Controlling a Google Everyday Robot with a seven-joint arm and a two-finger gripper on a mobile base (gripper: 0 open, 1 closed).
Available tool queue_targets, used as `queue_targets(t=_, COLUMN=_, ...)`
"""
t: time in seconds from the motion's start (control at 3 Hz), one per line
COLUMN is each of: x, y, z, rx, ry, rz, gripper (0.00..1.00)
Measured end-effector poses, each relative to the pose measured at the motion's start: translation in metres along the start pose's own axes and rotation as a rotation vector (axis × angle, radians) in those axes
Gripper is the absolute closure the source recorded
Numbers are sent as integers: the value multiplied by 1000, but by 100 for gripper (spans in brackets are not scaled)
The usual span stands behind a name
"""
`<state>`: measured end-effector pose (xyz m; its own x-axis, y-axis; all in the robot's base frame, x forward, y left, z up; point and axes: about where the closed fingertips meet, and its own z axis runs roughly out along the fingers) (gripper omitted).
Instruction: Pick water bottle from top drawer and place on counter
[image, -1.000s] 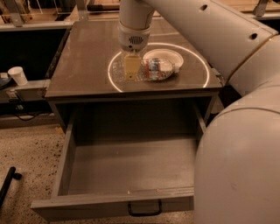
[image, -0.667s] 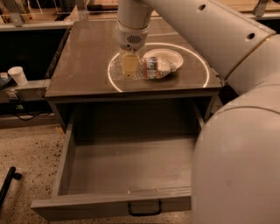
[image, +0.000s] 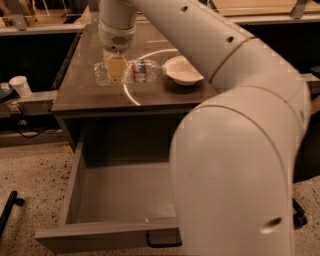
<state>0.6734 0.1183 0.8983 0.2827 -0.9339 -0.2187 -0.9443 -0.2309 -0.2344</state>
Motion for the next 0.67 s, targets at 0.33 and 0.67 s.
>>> queue_targets(t=0.33, x=-47, y=-31, z=33, rx=-1, ry=8, rz=-95, gripper=96)
queue_targets(t=0.67, x=-66, y=-45, z=56, rx=-9, ry=43, rz=-146, gripper=74)
